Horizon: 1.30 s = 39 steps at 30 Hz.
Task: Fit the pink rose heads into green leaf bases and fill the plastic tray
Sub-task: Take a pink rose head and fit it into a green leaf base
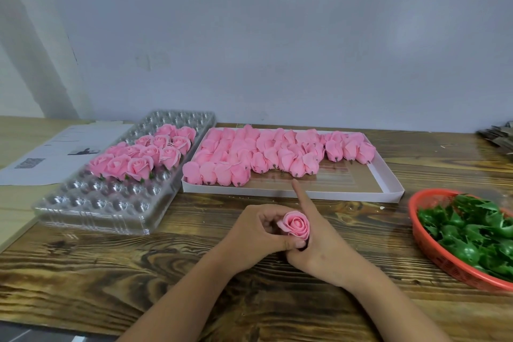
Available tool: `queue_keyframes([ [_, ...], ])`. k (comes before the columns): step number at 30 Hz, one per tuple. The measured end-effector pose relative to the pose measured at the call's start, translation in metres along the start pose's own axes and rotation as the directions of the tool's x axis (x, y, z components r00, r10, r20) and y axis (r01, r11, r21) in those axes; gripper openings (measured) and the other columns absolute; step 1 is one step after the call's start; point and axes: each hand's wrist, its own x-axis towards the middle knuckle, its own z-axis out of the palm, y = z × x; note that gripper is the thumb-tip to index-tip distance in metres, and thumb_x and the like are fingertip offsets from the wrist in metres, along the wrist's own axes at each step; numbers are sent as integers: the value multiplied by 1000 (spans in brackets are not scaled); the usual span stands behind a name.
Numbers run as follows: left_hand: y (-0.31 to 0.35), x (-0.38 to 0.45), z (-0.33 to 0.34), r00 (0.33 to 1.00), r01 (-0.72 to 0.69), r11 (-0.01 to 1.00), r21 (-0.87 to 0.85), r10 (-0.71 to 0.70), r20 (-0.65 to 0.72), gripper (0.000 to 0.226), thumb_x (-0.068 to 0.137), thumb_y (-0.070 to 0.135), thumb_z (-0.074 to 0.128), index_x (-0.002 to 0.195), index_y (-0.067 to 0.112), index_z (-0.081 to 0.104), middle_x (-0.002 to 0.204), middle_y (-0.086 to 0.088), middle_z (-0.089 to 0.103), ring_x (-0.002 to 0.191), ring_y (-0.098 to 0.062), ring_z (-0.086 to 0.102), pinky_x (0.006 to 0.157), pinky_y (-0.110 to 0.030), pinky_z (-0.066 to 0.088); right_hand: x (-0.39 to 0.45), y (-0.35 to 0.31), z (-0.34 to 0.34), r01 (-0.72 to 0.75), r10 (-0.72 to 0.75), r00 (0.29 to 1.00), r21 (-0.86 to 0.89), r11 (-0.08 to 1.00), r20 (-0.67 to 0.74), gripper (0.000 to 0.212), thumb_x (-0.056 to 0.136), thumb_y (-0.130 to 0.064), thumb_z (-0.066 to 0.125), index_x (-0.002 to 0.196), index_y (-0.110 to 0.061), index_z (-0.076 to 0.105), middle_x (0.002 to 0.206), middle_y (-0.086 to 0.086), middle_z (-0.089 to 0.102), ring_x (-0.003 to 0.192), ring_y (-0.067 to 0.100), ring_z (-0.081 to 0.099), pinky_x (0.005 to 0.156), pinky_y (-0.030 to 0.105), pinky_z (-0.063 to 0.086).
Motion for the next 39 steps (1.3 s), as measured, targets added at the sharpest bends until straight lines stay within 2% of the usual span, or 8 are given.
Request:
queue_keyframes([
  [3,-2,0,0,1000,1,1000,28,-2,8,37,84,22,83,117,34,74,112,9,76,108,-11,71,94,-21,53,0,1,1,26,-26,1000,10,1000,-5,116,71,-20,65,148,-53,-15,105,-17,67,95,9,67,82,15,51],
  [6,-1,1,1,999,-2,1000,-14,1,-52,34,85,25,82,117,31,76,112,7,77,107,-13,72,92,-23,56,1,1,2,34,-28,994,47,998,-106,111,70,-27,70,152,-50,-1,110,-21,66,103,4,66,84,10,48],
  [9,0,3,-1,984,7,984,-181,-38,-172,27,86,19,82,112,25,79,106,0,79,100,-16,75,81,-23,58,4,-1,3,67,-28,946,109,992,-323,81,64,-39,77,135,-48,39,106,-23,71,98,0,69,80,11,51],
  [13,-3,4,-2,963,53,959,-279,-123,-241,19,88,15,79,104,25,81,86,3,78,75,-4,66,69,-18,52,6,0,4,130,-72,882,94,987,-466,36,73,-16,84,99,-35,69,92,-15,76,85,4,72,73,16,56],
  [19,-7,6,1,959,98,936,-337,-179,-219,26,80,30,83,104,22,80,82,1,74,71,-7,59,67,-22,51,5,-2,7,185,-141,844,33,982,-518,37,75,-18,84,97,-44,71,87,-16,75,81,4,72,70,11,53],
  [28,-7,4,0,959,119,931,-344,-198,-203,19,88,18,79,108,20,80,88,-3,73,74,-10,58,69,-25,52,4,-5,15,196,-174,818,-18,980,-549,23,78,-35,77,96,-47,70,91,-20,74,88,1,71,75,10,52],
  [34,-1,3,-3,973,116,946,-302,-170,-158,39,75,40,85,111,24,78,89,-1,69,78,-6,59,71,-20,50,6,-13,7,198,-15,869,320,926,-494,32,81,-5,77,105,-25,76,96,-2,78,93,16,73,81,20,56],
  [39,3,2,-2,992,128,948,-291,-121,44,61,75,52,85,122,17,70,120,-13,71,118,-28,65,99,-34,54,1,-21,5,57,86,978,639,767,-190,36,77,-11,79,112,-14,75,111,16,74,109,32,69,95,46,55],
])
